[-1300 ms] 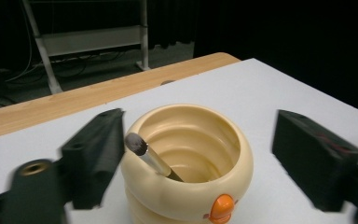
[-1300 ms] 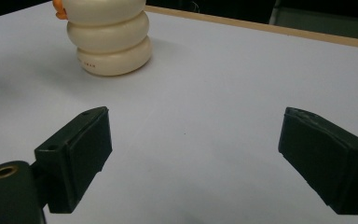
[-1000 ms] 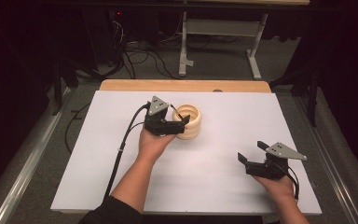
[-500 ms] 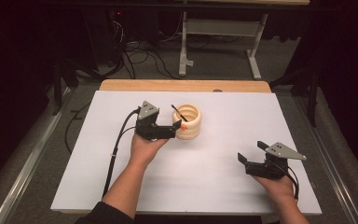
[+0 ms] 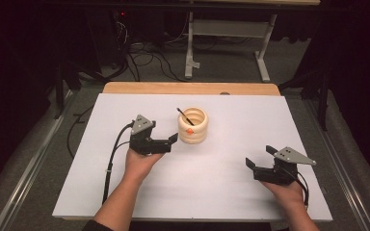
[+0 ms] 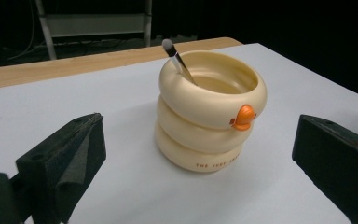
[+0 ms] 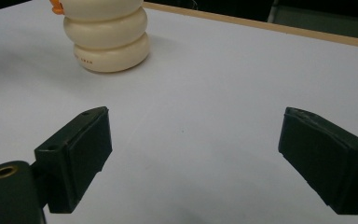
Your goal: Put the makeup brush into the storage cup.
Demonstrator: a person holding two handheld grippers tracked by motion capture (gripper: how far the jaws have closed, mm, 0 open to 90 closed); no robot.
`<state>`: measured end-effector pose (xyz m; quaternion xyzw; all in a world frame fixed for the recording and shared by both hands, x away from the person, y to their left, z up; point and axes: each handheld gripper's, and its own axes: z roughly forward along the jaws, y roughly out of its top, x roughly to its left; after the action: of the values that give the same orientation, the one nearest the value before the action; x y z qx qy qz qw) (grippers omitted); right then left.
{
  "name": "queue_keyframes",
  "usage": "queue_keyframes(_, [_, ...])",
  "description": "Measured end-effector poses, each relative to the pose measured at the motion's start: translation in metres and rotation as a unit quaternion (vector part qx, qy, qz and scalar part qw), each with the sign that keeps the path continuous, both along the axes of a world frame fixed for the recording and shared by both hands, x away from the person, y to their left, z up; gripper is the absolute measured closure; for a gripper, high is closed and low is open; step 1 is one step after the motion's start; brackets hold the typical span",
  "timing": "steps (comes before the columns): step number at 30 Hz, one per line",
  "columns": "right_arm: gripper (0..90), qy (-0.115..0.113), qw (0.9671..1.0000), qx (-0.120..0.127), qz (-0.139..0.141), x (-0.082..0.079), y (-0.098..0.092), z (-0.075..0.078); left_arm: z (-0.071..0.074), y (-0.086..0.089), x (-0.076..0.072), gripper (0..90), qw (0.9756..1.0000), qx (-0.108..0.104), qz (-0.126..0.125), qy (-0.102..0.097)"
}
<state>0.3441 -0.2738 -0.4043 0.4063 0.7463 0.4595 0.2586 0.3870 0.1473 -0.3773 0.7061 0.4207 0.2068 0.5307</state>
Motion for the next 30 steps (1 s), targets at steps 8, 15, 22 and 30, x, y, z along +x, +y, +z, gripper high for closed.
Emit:
queue_keyframes(8, [11.1,0.001,1.0,0.0,-0.001,0.0,0.0,0.0,-0.001,0.017,-0.016,3.2,0.9999,-0.001,0.009,-0.007])
queue_keyframes(15, [11.1,0.002,1.0,0.001,-0.002,-0.001,0.0,0.0,-0.003,0.031,-0.033,3.1,0.9999,0.002,0.009,-0.007])
queue_keyframes(22, [11.1,0.002,1.0,0.003,-0.002,-0.001,0.0,0.0,-0.013,0.043,-0.05,3.1,0.9997,0.021,0.015,0.0])
queue_keyframes(30, [11.0,-0.005,1.0,0.004,0.001,-0.002,0.001,0.001,-0.022,0.058,-0.068,3.1,0.9993,0.02,0.028,-0.014])
